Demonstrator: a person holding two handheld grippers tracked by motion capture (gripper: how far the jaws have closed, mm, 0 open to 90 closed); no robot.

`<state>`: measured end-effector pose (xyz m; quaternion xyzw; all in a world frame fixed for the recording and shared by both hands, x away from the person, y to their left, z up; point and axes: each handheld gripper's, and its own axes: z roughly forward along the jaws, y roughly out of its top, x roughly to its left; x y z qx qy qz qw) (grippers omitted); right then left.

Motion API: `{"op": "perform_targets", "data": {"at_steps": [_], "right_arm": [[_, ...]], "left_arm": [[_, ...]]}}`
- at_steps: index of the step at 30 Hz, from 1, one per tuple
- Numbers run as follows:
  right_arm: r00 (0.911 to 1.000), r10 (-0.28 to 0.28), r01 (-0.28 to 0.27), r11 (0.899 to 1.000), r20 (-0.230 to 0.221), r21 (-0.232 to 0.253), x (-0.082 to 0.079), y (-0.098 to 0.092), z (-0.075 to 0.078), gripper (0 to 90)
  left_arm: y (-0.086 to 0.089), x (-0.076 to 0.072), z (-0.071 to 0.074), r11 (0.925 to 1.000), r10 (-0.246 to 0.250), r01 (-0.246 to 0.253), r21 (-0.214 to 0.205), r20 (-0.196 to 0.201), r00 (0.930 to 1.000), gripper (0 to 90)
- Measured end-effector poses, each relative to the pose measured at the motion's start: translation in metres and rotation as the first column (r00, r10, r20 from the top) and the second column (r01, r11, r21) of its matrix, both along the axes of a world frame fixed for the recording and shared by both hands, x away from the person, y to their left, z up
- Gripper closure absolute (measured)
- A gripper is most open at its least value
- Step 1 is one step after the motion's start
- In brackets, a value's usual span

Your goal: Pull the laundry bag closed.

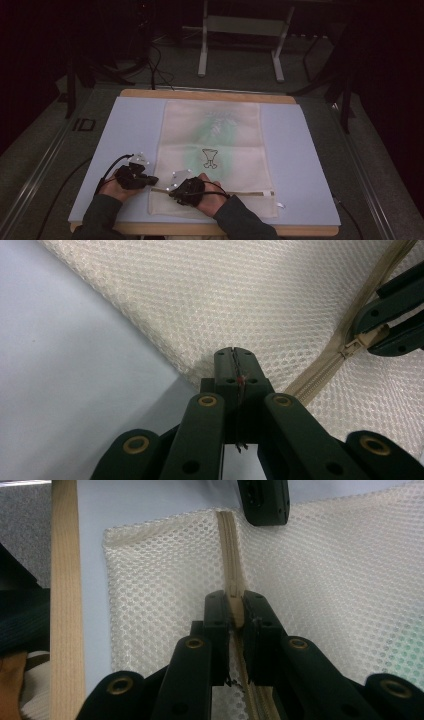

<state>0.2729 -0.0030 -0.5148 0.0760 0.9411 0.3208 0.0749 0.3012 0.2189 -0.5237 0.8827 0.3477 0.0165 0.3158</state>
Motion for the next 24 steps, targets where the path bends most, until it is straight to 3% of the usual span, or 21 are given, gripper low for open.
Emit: {"op": "perform_targets", "data": {"at_steps": [24], "right_arm": [[1.0000, -0.005, 0.005, 1.000, 0.006, -0.018, -0.0026, -0.0090, 0.0025, 82.2]], "left_arm": [[0.0005, 0.0000, -0.0002, 1.0000, -0.003, 0.003, -0.002, 0.001, 1.0000, 90.0]]}}
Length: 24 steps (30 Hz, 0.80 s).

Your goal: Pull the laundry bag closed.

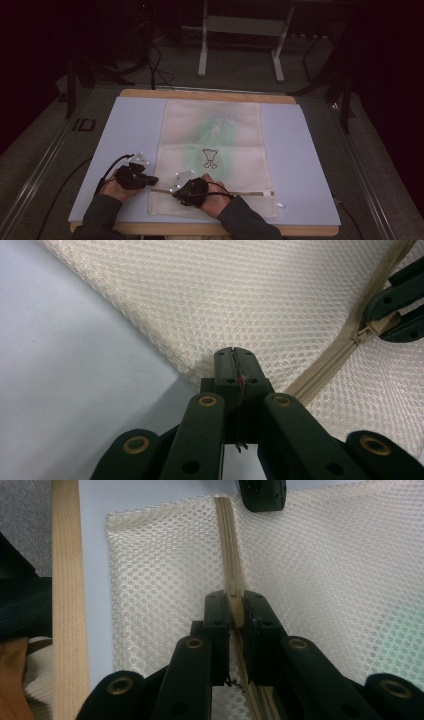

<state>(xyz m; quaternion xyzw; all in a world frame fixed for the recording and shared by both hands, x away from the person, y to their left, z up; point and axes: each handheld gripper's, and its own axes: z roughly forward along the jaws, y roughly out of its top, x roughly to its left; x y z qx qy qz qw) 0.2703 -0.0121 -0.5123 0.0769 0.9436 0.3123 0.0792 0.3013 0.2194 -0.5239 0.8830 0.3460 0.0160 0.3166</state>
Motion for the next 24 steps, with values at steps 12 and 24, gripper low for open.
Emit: {"op": "perform_targets", "data": {"at_steps": [12, 24], "right_arm": [[1.0000, -0.002, 0.002, 1.000, 0.005, -0.009, -0.001, -0.007, 0.001, 82.2], [0.9999, -0.011, 0.011, 1.000, -0.008, -0.002, -0.001, -0.014, 0.001, 82.2]], "left_arm": [[0.000, 0.000, 0.000, 1.0000, 0.002, -0.002, 0.000, 0.002, 1.0000, 90.0], [0.000, 0.000, 0.000, 1.0000, 0.003, -0.003, 0.001, 0.003, 1.0000, 90.0]]}}
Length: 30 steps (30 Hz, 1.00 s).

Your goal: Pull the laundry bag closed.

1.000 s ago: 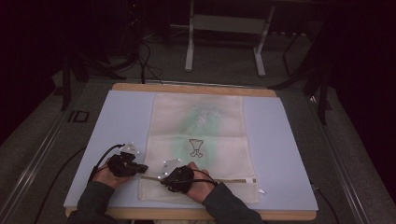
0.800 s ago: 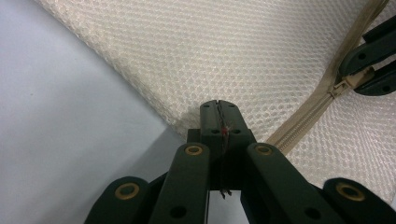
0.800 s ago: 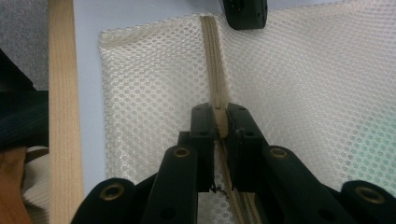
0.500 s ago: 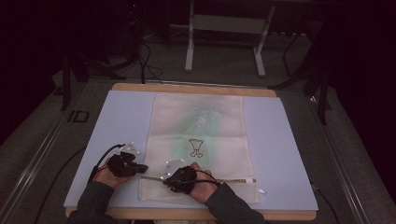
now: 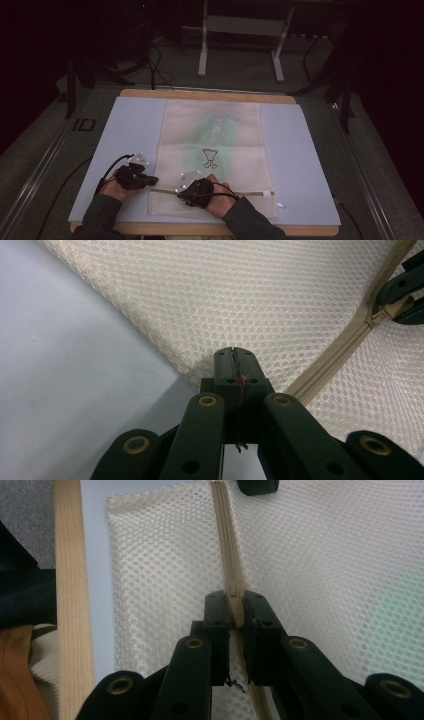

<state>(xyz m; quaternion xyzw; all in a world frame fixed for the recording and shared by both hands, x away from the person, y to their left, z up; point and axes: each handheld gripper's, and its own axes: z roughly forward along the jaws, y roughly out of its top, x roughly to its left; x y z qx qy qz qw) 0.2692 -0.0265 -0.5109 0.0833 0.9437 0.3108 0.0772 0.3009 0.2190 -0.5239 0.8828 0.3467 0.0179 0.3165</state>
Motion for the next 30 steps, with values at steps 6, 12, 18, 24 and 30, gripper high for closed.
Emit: {"op": "perform_targets", "data": {"at_steps": [6, 12, 18, 24, 30], "right_arm": [[1.0000, 0.001, -0.001, 1.000, 0.003, 0.000, 0.000, -0.003, 0.001, 82.2], [1.0000, -0.005, 0.005, 1.000, -0.002, -0.008, -0.001, -0.005, 0.001, 82.2], [1.0000, -0.007, 0.007, 1.000, 0.001, -0.006, -0.002, -0.009, 0.001, 82.2], [1.0000, -0.010, 0.010, 1.000, -0.002, -0.002, -0.002, -0.013, 0.002, 82.2], [0.9999, -0.014, 0.014, 1.000, 0.001, -0.004, -0.002, -0.015, 0.003, 82.3]], "left_arm": [[0.000, 0.000, 0.000, 1.0000, -0.001, 0.001, 0.001, 0.000, 1.0000, 90.0], [0.000, 0.000, 0.000, 1.0000, -0.002, 0.002, 0.001, 0.000, 1.0000, 90.0], [0.000, 0.000, 0.000, 1.0000, 0.000, 0.000, -0.001, -0.002, 1.0000, 90.0], [0.000, 0.000, 0.000, 1.0000, 0.000, 0.000, -0.002, -0.002, 1.0000, 90.0], [0.000, 0.000, 0.000, 1.0000, 0.000, 0.000, 0.000, 0.001, 1.0000, 90.0]]}}
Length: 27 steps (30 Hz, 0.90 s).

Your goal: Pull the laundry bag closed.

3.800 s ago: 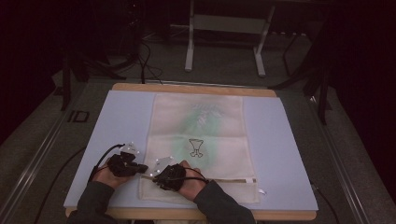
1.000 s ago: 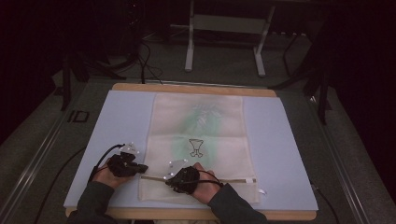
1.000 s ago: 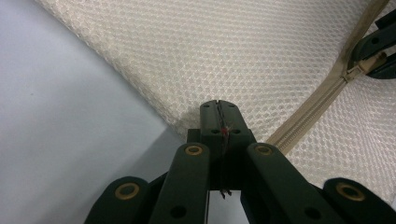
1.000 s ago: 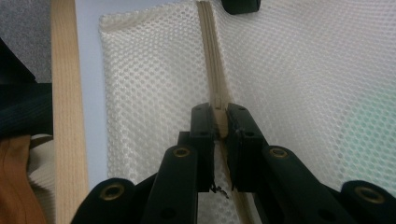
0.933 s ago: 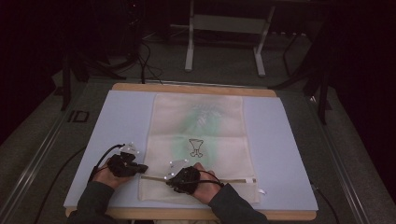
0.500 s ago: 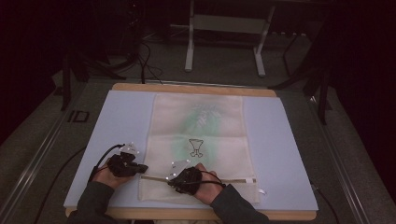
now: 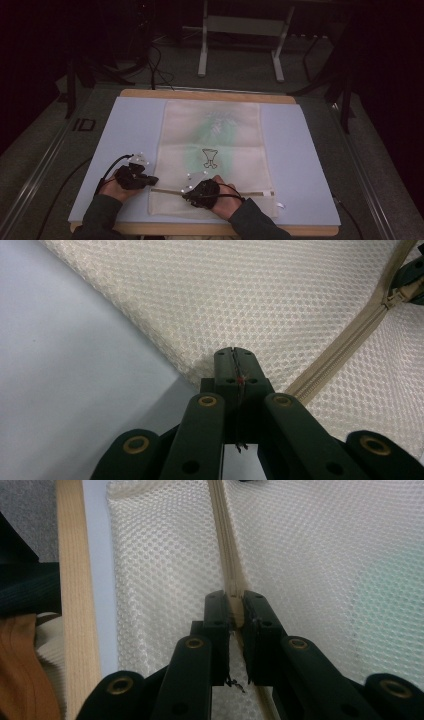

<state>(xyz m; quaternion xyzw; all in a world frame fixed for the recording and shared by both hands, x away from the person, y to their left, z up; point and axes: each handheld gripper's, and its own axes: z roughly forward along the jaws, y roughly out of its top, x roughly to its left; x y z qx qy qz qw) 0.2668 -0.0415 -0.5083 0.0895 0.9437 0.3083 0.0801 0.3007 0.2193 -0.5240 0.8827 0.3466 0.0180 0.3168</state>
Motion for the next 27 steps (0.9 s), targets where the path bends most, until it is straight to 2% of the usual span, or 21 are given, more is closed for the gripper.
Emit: {"op": "perform_targets", "data": {"at_steps": [6, 27], "right_arm": [[1.0000, -0.005, 0.005, 1.000, -0.005, 0.011, 0.000, -0.003, 0.000, 82.3], [0.9998, -0.019, 0.019, 1.000, -0.005, 0.002, 0.001, -0.015, 0.000, 82.3]], "left_arm": [[0.000, 0.000, 0.000, 1.0000, 0.000, 0.000, 0.000, -0.002, 1.0000, 90.0], [0.000, 0.000, 0.000, 1.0000, 0.002, -0.002, -0.003, -0.003, 1.0000, 90.0]]}}
